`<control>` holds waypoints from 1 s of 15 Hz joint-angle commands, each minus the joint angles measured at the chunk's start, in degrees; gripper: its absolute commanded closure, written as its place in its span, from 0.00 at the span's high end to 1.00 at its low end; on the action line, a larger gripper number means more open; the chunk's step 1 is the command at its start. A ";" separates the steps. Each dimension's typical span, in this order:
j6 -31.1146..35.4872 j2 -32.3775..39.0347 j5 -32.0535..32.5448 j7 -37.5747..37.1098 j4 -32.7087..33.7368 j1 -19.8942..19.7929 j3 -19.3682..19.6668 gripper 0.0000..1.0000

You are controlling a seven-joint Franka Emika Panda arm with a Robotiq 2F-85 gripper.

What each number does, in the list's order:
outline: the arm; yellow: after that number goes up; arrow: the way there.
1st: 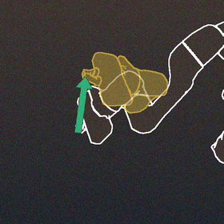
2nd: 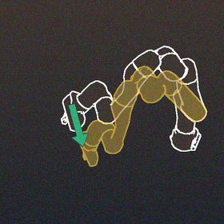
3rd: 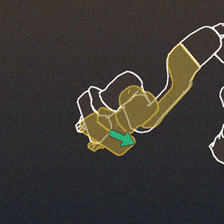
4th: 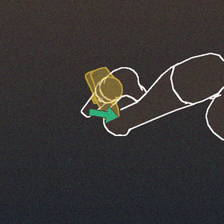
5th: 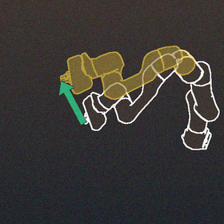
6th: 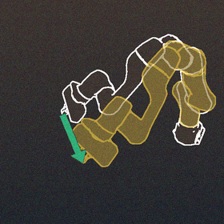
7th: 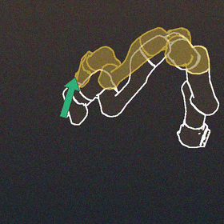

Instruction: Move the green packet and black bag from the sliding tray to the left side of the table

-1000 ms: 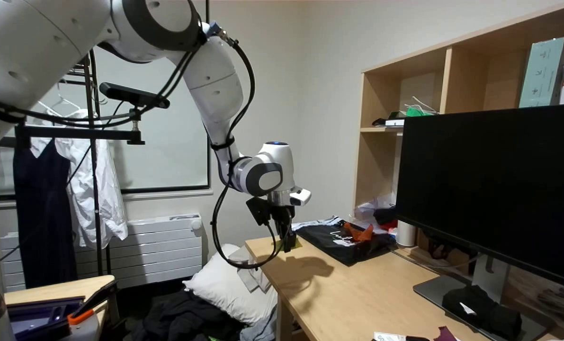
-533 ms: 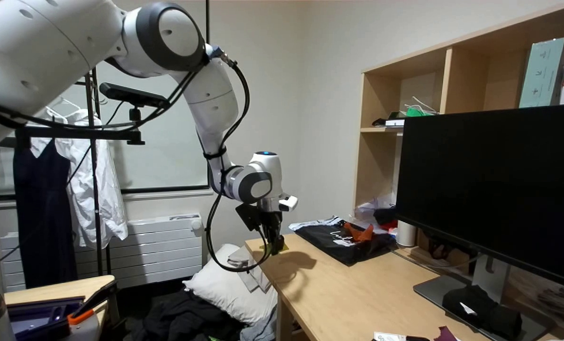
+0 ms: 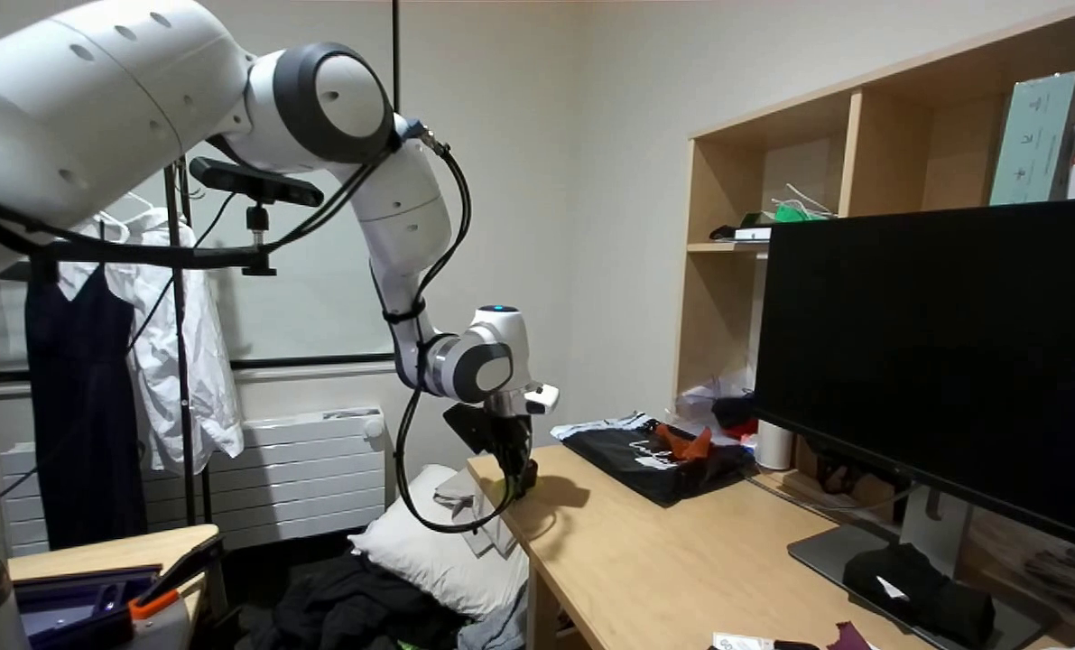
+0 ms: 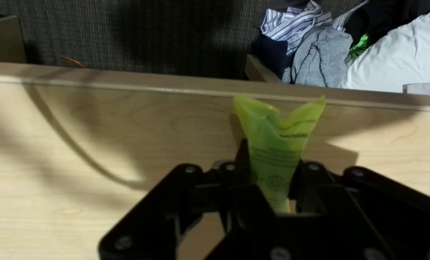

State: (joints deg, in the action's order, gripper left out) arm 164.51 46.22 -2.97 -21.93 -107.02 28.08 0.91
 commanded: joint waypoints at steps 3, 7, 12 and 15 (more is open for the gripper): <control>1.17 3.40 0.93 -1.29 4.28 2.50 1.98 0.11; 0.90 4.18 0.66 -2.07 5.58 3.10 2.74 0.11; 0.75 3.92 0.47 -1.55 5.82 2.77 2.16 0.64; 0.97 2.93 0.25 -1.53 5.23 2.67 1.95 0.84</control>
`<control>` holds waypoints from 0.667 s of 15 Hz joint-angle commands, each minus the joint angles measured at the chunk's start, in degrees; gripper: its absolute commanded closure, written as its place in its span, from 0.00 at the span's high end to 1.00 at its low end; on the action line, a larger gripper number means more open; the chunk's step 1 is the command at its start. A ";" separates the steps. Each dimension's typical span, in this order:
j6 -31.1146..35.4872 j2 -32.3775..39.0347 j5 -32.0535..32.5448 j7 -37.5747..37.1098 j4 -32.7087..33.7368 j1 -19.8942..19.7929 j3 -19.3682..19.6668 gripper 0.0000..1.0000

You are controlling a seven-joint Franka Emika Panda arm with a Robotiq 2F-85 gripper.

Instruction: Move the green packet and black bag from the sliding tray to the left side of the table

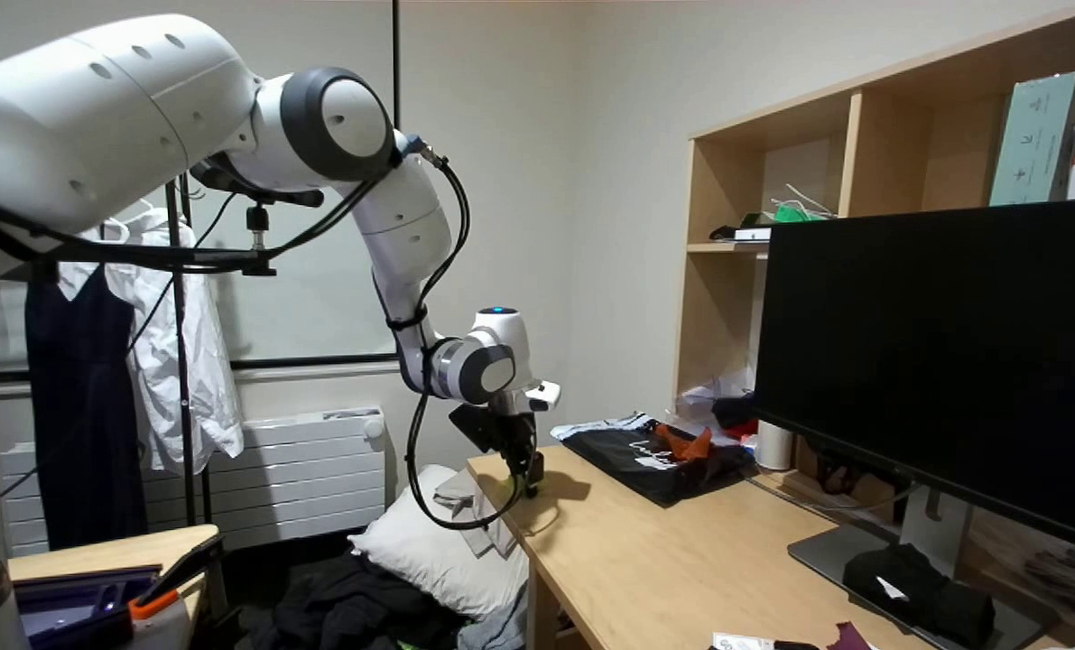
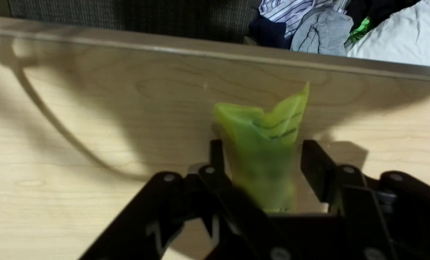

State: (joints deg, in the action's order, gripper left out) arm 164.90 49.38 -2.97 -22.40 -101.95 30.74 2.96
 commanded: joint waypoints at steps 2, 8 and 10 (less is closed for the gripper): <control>0.66 -1.36 -0.06 -1.44 -0.49 -0.03 -0.05 0.97; 4.30 -7.80 -3.32 -7.88 -4.02 -0.41 2.44 1.00; 4.23 -10.52 -4.07 -10.21 -5.71 -0.39 4.77 1.00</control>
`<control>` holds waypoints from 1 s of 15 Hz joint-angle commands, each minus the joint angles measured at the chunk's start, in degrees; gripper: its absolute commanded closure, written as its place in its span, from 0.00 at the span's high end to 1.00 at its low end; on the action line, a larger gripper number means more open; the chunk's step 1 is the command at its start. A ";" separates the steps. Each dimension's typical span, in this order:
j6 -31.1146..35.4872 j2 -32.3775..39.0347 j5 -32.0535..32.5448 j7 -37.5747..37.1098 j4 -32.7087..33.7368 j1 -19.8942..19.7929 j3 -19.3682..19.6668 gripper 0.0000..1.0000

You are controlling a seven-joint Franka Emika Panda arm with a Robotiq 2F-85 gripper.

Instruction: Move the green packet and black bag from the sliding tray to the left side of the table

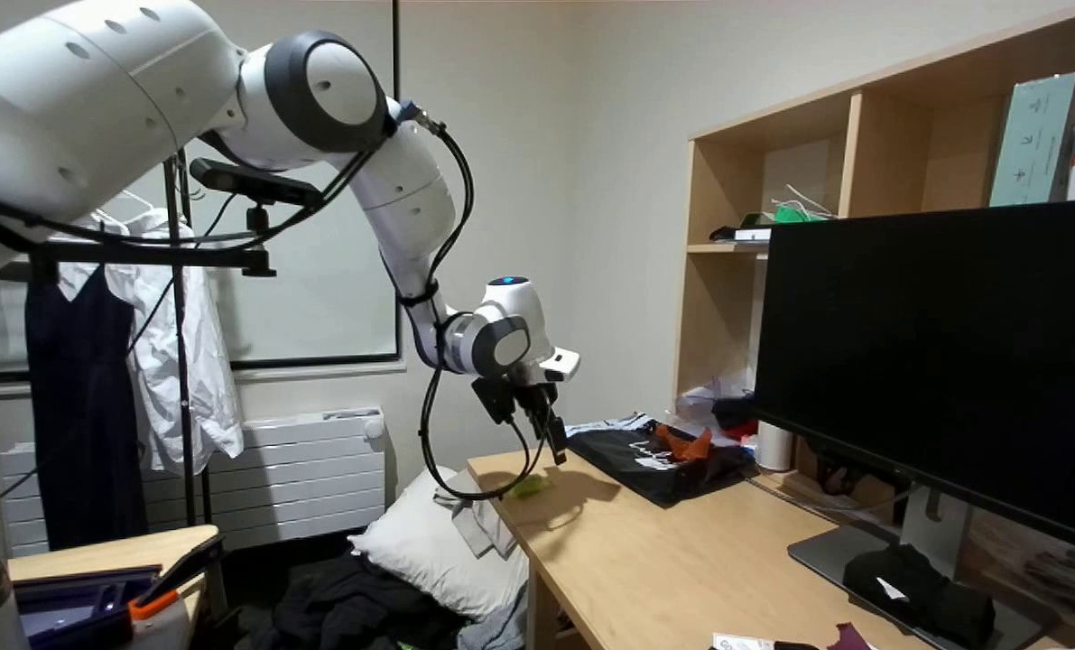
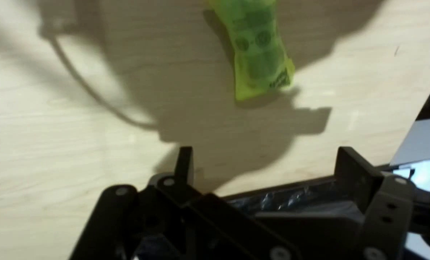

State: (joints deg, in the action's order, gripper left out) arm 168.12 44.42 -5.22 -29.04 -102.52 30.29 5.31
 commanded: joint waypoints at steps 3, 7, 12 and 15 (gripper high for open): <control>0.02 -9.98 -1.54 -6.54 -9.11 -0.25 6.17 1.00; 0.96 -16.12 -0.66 -11.13 -17.39 -1.43 11.21 1.00; 4.87 -26.06 0.31 -16.70 -31.86 -3.20 17.15 1.00; 4.57 -23.36 -0.85 -14.17 -29.09 -3.72 17.29 1.00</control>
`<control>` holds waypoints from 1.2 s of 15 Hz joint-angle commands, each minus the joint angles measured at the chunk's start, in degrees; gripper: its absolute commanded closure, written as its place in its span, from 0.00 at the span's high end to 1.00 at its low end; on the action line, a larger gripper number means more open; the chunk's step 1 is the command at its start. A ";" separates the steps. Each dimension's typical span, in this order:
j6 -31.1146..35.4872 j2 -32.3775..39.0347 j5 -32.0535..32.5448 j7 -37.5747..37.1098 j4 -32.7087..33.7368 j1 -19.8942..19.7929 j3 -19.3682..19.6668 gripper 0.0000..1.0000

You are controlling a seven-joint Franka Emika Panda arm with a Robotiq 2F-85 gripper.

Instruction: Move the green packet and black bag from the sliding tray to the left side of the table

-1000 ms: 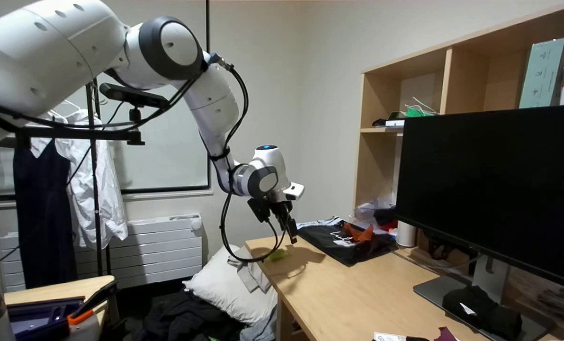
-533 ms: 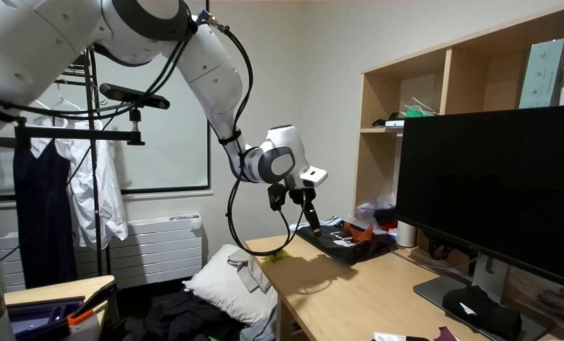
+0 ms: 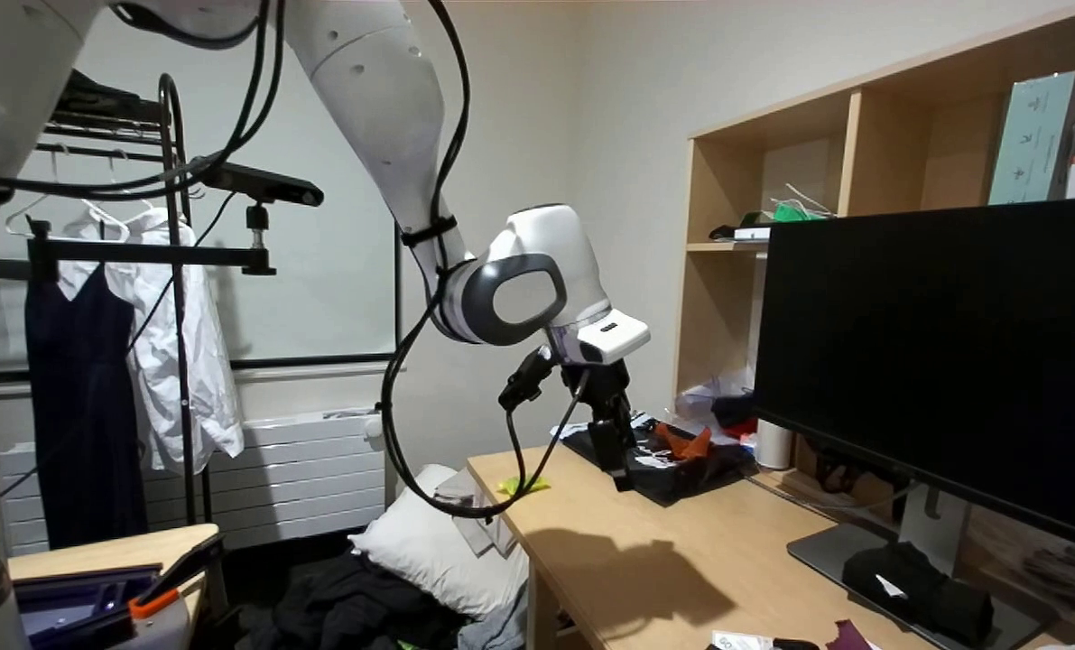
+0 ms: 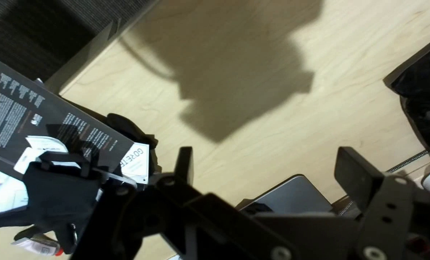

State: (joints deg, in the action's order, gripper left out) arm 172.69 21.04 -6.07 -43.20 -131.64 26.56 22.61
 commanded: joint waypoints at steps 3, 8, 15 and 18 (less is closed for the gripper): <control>-0.05 0.49 0.00 0.01 0.73 0.30 -0.06 1.00; -6.45 0.34 1.15 -2.25 1.95 -1.59 -1.70 1.00; -14.53 0.23 -1.55 -3.36 3.64 -14.90 -5.91 1.00; -14.86 1.02 -1.84 -7.15 3.63 -19.13 -4.69 1.00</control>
State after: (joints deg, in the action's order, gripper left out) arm 159.42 22.03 -6.62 -46.88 -128.29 11.42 18.36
